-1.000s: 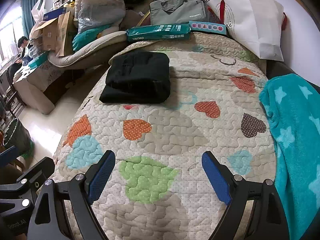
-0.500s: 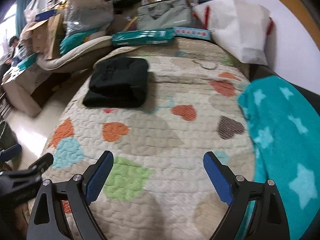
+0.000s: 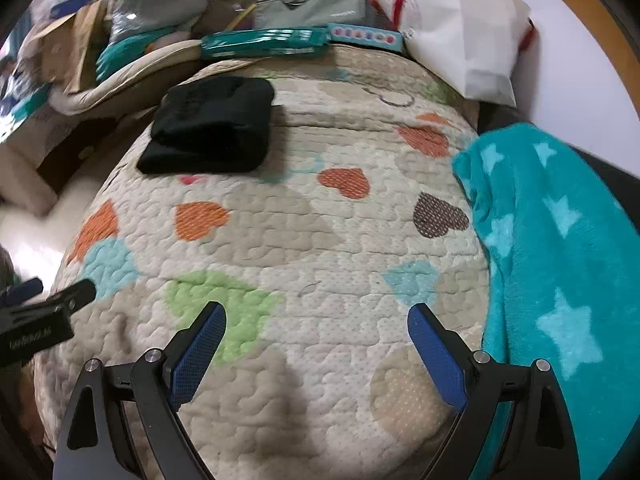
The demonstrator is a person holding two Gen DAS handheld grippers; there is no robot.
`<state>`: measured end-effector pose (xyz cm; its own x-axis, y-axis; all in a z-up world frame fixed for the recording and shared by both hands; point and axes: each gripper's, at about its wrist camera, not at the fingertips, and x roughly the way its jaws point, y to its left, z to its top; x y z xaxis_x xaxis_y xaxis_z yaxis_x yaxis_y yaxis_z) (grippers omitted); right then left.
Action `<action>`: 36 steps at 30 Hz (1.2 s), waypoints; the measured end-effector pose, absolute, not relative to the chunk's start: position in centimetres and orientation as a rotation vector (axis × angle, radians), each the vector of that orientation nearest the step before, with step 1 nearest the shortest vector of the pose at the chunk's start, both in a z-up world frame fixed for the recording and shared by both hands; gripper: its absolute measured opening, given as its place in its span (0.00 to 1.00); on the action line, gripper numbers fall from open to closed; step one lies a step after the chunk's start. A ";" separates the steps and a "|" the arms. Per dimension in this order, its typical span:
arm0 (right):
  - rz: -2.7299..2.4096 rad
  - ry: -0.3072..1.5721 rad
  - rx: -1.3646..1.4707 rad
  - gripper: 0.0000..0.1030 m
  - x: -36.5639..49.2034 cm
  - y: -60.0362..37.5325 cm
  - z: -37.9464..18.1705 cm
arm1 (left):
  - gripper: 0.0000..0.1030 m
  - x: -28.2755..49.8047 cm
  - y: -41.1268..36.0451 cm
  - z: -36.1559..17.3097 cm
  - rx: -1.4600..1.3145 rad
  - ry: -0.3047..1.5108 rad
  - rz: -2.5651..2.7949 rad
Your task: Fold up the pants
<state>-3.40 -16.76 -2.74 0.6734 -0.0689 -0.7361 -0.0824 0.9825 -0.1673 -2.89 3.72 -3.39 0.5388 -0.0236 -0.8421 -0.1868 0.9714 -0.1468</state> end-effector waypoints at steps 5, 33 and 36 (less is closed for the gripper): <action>0.059 0.776 -0.303 0.92 -5.8 -14.2 -1.4 | 1.00 -3.8 4.8 -2.5 -0.283 0.969 0.104; 0.080 0.763 -0.264 0.92 -7.3 -14.3 0.3 | 1.00 -4.7 6.8 -2.5 -0.353 0.965 0.138; 0.117 0.795 -0.192 0.92 -5.0 -14.6 1.0 | 1.00 -4.6 6.4 -2.5 -0.329 0.964 0.132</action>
